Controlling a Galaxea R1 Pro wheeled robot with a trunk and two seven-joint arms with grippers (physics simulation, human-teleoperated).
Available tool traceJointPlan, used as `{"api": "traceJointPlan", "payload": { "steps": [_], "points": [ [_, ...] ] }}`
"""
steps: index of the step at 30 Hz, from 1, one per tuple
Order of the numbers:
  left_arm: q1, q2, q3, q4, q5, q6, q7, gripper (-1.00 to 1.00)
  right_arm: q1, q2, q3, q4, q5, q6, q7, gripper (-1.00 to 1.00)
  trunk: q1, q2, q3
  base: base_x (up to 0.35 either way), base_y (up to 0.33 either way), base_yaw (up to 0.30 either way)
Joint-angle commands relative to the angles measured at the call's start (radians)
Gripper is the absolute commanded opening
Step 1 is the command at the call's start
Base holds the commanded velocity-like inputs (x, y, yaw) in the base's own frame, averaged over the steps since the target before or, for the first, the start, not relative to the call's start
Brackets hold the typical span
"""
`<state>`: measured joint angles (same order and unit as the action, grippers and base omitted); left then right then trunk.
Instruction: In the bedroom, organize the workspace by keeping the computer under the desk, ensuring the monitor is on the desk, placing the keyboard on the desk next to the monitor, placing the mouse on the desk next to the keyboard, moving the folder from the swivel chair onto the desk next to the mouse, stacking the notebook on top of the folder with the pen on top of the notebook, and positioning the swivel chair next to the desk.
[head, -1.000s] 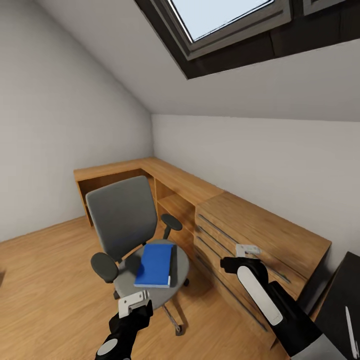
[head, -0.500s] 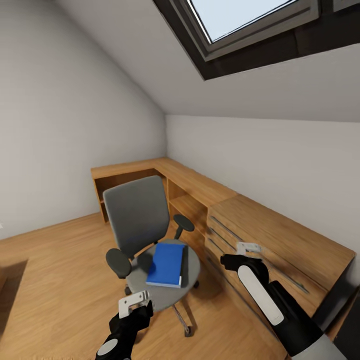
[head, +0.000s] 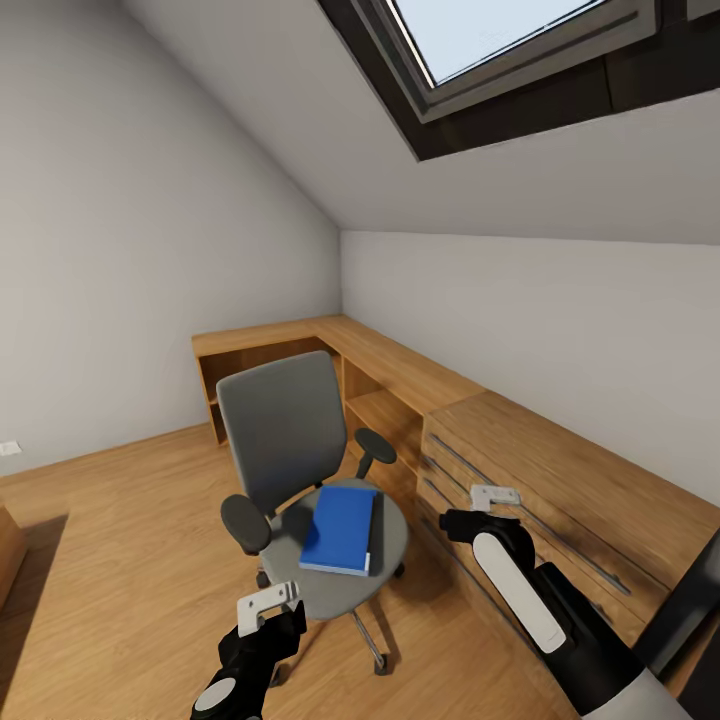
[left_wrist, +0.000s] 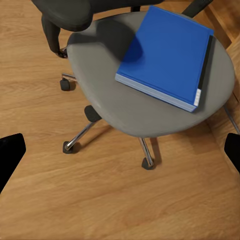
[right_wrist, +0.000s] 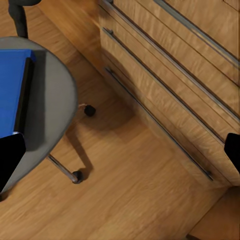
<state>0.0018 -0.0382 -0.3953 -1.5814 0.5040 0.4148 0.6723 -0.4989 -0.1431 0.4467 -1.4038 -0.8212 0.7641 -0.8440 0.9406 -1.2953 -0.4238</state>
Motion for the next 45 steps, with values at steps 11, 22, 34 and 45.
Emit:
{"api": "traceJointPlan", "payload": {
  "steps": [11, 22, 34, 45],
  "points": [
    [0.000, 0.000, 0.001, -0.002, 0.007, 0.002, 0.007, 1.00, -0.001, 0.000, 0.007, 0.003, -0.009, 0.001, -0.020, 1.00, 0.000, -0.001, -0.001, 0.000, 0.000, 0.120],
    [0.000, 0.001, 0.006, -0.002, 0.007, 0.004, 0.007, 1.00, -0.001, 0.002, 0.012, 0.007, -0.010, -0.006, -0.019, 1.00, 0.000, -0.001, -0.001, 0.000, 0.000, 0.268],
    [0.000, 0.001, 0.011, -0.002, 0.007, 0.004, 0.007, 1.00, -0.001, 0.014, 0.097, 0.039, -0.006, -0.081, -0.018, 1.00, 0.000, -0.001, -0.001, 0.000, 0.000, 0.277],
    [0.000, 0.002, 0.017, -0.005, 0.005, 0.004, 0.007, 1.00, -0.006, 0.025, 0.110, 0.223, 0.031, -0.230, 0.053, 1.00, 0.000, -0.001, -0.001, 0.000, 0.000, 0.064]
  ]
}}
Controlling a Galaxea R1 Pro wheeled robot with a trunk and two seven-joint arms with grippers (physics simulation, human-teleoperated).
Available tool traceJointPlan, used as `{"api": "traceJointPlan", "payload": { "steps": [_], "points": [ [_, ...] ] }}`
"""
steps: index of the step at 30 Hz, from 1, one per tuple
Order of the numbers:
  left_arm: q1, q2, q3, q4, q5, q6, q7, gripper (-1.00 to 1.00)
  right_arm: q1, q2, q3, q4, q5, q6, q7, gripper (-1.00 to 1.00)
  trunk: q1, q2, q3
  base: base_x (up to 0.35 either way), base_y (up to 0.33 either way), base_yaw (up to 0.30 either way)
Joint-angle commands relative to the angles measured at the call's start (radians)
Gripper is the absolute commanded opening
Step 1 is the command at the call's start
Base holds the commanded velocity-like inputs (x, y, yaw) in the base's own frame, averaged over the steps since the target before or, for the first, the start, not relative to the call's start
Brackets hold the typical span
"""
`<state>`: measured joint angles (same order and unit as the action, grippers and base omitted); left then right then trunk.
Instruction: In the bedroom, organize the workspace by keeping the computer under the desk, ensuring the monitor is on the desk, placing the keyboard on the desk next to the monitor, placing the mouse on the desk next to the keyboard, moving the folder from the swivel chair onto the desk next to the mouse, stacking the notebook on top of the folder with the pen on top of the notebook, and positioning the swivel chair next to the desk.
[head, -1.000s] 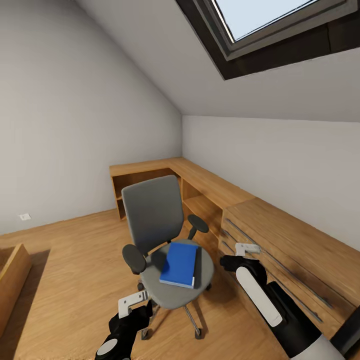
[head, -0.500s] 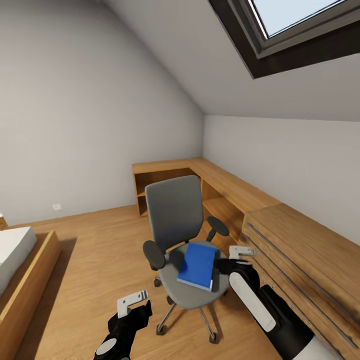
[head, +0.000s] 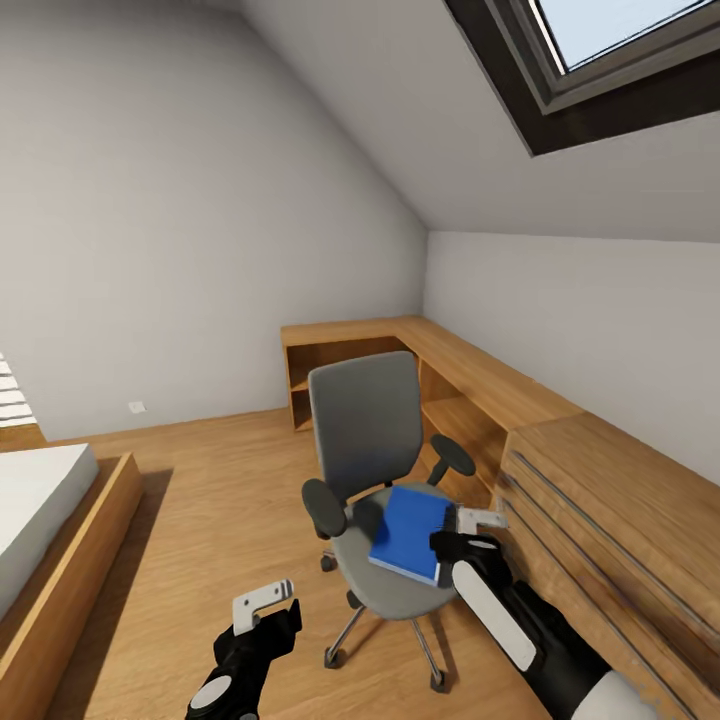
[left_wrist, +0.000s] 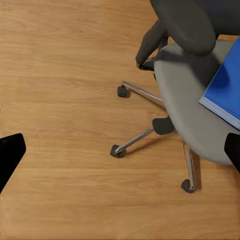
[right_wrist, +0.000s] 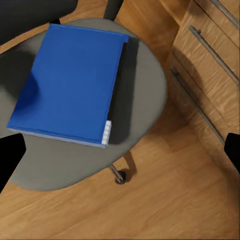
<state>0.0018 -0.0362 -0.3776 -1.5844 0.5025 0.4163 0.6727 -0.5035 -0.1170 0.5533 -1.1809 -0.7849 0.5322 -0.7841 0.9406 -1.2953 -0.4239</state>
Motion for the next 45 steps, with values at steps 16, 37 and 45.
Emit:
{"api": "traceJointPlan", "payload": {
  "steps": [16, 37, 45],
  "points": [
    [0.000, 0.001, 0.124, -0.004, 0.005, 0.001, 0.001, 1.00, -0.421, 0.212, -0.009, 1.065, 0.297, -0.727, 0.594, 1.00, 0.000, -0.001, -0.001, 0.064, 0.027, 0.000],
    [0.000, 0.002, 0.202, -0.034, 0.010, 0.009, -0.003, 1.00, -0.423, 0.163, -0.015, 1.070, 0.133, -0.656, 0.597, 1.00, 0.000, -0.001, -0.001, 0.303, 0.020, 0.000],
    [0.000, 0.001, 0.203, -0.035, 0.009, 0.004, 0.002, 1.00, -0.423, 0.160, -0.015, 1.069, 0.133, -0.638, 0.598, 1.00, 0.000, -0.001, -0.001, 0.136, 0.000, 0.000]
  ]
}}
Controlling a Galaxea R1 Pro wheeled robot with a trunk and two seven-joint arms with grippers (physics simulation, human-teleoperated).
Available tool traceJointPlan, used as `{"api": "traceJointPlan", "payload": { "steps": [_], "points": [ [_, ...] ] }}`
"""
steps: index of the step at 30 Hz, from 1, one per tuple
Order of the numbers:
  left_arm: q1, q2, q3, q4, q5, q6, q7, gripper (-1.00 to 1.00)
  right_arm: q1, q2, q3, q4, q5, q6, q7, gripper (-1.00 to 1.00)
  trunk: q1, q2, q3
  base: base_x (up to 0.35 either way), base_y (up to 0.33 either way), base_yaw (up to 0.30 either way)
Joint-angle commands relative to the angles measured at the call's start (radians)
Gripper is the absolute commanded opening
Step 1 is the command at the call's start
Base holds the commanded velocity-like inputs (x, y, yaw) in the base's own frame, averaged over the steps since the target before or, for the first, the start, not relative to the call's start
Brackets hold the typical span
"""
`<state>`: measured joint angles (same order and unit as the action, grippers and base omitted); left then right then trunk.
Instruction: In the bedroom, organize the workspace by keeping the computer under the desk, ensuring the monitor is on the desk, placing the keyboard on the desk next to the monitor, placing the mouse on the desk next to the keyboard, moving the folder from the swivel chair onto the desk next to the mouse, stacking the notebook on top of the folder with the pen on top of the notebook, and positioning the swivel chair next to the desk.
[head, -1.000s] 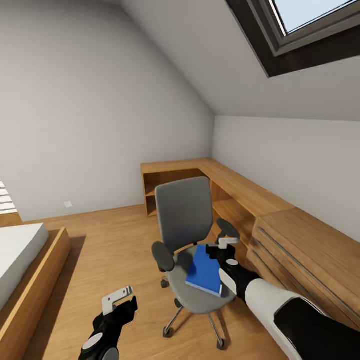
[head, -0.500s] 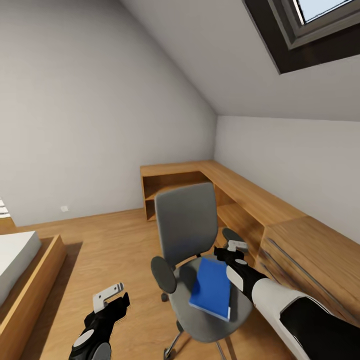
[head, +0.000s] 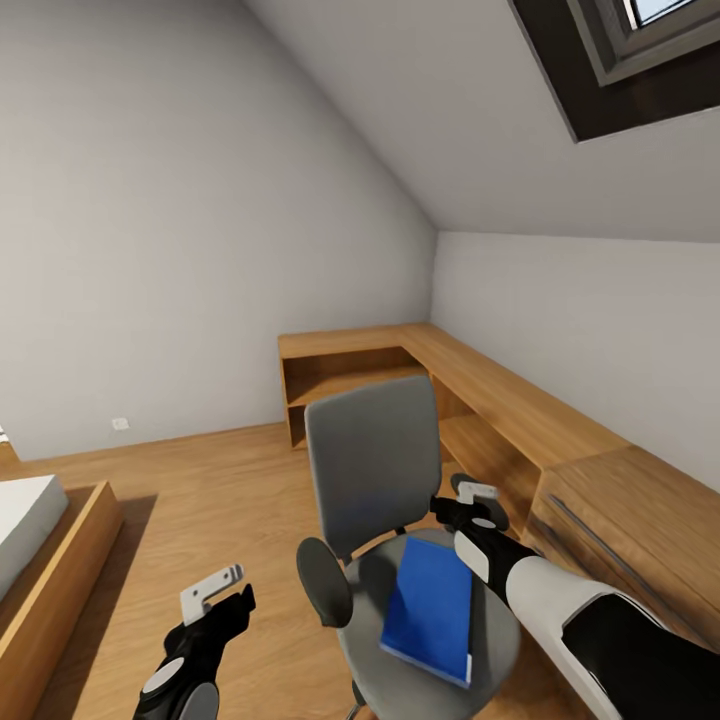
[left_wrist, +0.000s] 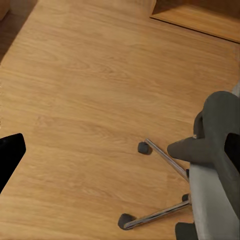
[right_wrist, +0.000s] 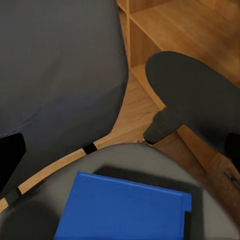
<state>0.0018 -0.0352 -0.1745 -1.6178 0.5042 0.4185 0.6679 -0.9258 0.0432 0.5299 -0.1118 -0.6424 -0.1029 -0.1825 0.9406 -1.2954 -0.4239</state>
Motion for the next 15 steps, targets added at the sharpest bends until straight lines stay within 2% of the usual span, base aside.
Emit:
{"api": "traceJointPlan", "payload": {
  "steps": [1, 5, 9, 10, 13, 14, 15],
  "points": [
    [0.000, 0.000, 0.002, -0.002, 0.007, 0.002, 0.007, 1.00, -0.001, 0.000, 0.009, 0.000, -0.010, -0.001, -0.004, 1.00, 0.000, -0.001, -0.001, 0.020, 0.000, 0.000],
    [0.000, -0.005, 0.047, -0.002, 0.008, -0.001, 0.007, 1.00, -0.001, -0.003, 0.009, -0.001, -0.010, 0.006, -0.003, 1.00, 0.015, -0.029, -0.013, 0.008, 0.000, 0.000],
    [0.000, -0.006, 0.055, -0.002, 0.009, 0.000, 0.007, 1.00, -0.001, -0.004, 0.009, -0.002, -0.010, 0.007, -0.003, 1.00, 0.031, -0.057, -0.026, 0.001, 0.000, 0.000],
    [0.000, -0.005, 0.064, -0.002, 0.019, 0.003, 0.007, 1.00, -0.001, -0.004, 0.009, -0.002, -0.010, 0.008, -0.003, 1.00, 0.035, -0.064, -0.029, 0.000, 0.000, 0.000],
    [-0.001, -0.003, 0.105, -0.002, 0.087, 0.020, 0.008, 1.00, -0.001, -0.005, 0.009, -0.002, -0.010, 0.007, -0.002, 1.00, 0.046, -0.085, -0.038, 0.000, 0.000, 0.000],
    [-0.002, 0.002, 0.136, -0.002, 0.162, 0.071, 0.008, 1.00, -0.001, -0.005, 0.009, -0.002, -0.010, 0.008, -0.002, 1.00, 0.050, -0.092, -0.042, 0.000, 0.000, 0.000],
    [-0.002, 0.005, 0.144, -0.002, 0.185, 0.097, 0.009, 1.00, -0.001, -0.005, 0.009, -0.002, -0.010, 0.008, -0.002, 1.00, 0.054, -0.099, -0.045, 0.000, 0.000, 0.000]
  ]
}}
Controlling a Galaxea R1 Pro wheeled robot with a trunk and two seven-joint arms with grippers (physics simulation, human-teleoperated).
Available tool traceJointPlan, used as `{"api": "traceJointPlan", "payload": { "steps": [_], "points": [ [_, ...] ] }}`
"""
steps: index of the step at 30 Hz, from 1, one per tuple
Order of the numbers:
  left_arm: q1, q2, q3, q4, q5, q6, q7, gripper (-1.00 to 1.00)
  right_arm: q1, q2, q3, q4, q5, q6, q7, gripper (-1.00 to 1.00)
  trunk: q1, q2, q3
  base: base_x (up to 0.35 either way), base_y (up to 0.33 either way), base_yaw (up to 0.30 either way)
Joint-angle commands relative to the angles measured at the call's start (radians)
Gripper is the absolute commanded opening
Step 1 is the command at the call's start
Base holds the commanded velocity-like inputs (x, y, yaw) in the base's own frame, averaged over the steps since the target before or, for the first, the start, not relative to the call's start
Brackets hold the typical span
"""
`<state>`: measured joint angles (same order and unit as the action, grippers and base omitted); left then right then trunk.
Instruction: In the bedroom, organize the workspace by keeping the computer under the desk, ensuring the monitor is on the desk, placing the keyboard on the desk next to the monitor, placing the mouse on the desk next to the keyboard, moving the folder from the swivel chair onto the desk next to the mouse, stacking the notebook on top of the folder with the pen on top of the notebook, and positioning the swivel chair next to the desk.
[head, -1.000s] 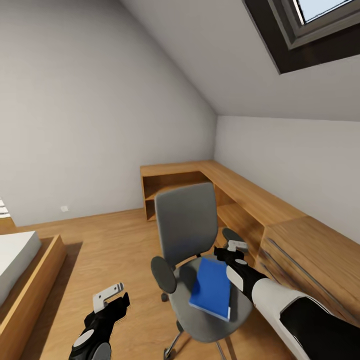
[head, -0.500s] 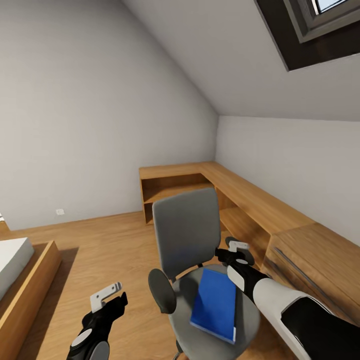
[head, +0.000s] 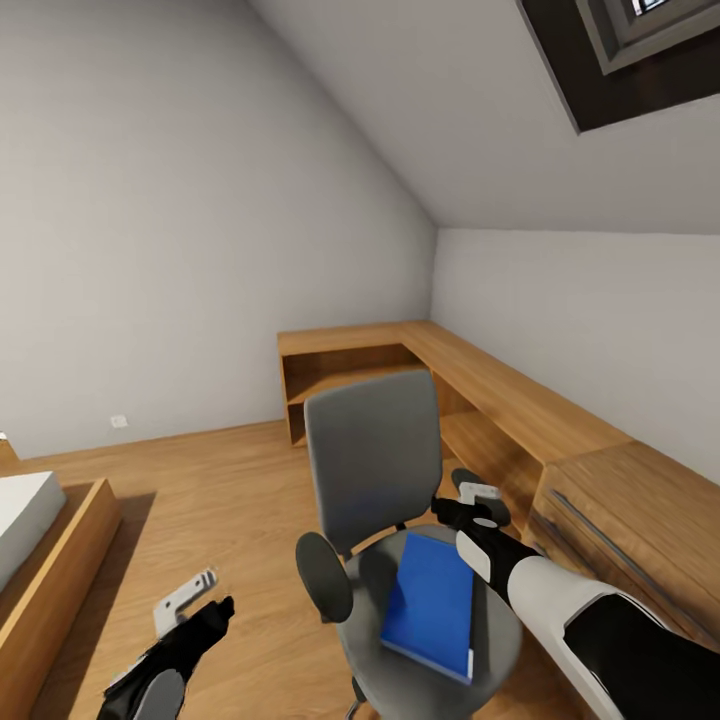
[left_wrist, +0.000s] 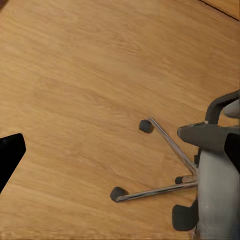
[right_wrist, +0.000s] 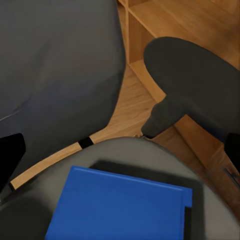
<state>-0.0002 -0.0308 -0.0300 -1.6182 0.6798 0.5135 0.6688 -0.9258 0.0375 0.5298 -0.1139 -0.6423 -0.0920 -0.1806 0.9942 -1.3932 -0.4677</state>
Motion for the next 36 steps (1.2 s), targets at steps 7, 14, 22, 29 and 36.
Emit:
{"api": "traceJointPlan", "payload": {
  "steps": [7, 14, 22, 29, 36],
  "points": [
    [-0.087, 0.057, 0.056, 0.060, 0.148, 0.240, 0.010, 1.00, -0.001, -0.014, 0.009, 0.000, -0.010, -0.002, -0.001, 1.00, 0.027, -0.050, -0.023, 0.000, 0.000, 0.000],
    [-0.281, 0.074, 0.070, 0.220, 0.223, 0.263, 0.008, 1.00, -0.001, -0.026, 0.008, -0.002, -0.011, -0.001, 0.000, 1.00, 0.054, -0.099, -0.045, 0.000, 0.000, 0.000],
    [-0.456, 0.123, 0.075, 0.301, 0.388, 0.285, 0.005, 1.00, -0.001, -0.033, 0.007, -0.003, -0.014, 0.002, 0.002, 1.00, 0.084, -0.155, -0.070, 0.000, 0.000, 0.000],
    [-0.469, 0.128, 0.017, 0.320, 0.407, 0.278, 0.005, 1.00, -0.001, -0.034, 0.007, -0.004, -0.014, 0.008, 0.009, 1.00, 0.111, -0.204, -0.092, 0.000, 0.000, 0.000],
    [-0.424, 0.128, 0.004, 0.234, 0.407, 0.268, 0.012, 1.00, -0.001, -0.034, 0.007, -0.004, -0.015, 0.010, 0.034, 1.00, 0.138, -0.253, -0.114, 0.000, 0.000, 0.000]
  ]
}}
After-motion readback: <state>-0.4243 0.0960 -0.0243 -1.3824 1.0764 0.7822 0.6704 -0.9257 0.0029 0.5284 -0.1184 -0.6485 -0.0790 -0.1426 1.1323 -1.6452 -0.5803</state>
